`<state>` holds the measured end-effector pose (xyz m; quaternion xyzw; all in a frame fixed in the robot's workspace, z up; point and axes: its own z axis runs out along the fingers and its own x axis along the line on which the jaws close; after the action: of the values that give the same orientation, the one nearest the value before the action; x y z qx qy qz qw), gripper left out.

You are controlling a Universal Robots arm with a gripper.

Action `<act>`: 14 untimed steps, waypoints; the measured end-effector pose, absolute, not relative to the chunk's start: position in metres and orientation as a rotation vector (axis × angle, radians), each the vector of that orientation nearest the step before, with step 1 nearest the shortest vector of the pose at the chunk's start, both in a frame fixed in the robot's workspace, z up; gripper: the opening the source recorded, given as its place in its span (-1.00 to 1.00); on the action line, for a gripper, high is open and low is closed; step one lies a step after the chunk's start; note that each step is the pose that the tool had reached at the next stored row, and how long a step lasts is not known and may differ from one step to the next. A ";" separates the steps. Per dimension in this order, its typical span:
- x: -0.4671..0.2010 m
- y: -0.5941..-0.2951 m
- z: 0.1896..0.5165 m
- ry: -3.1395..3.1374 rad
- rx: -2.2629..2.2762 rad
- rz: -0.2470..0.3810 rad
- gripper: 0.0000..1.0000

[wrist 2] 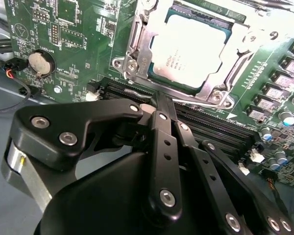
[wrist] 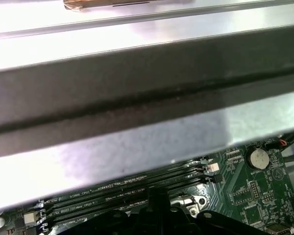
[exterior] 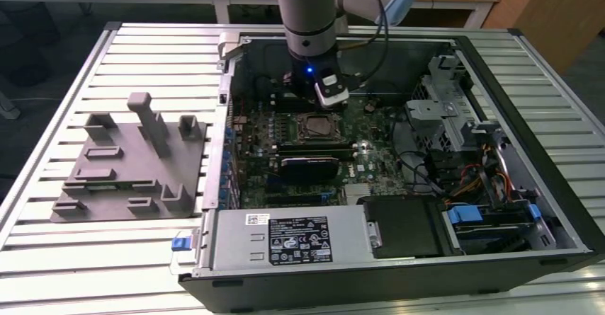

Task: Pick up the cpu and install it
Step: 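Install the first cpu locking lever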

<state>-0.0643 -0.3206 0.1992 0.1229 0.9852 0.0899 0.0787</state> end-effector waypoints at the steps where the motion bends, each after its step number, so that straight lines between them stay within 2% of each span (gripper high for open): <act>1: -0.064 -0.321 0.199 2.948 0.373 0.267 -0.79; 14: -0.063 -0.317 0.198 2.936 0.438 0.258 -0.79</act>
<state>-0.0628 -0.3170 0.1979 0.1465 0.9821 0.0864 0.0810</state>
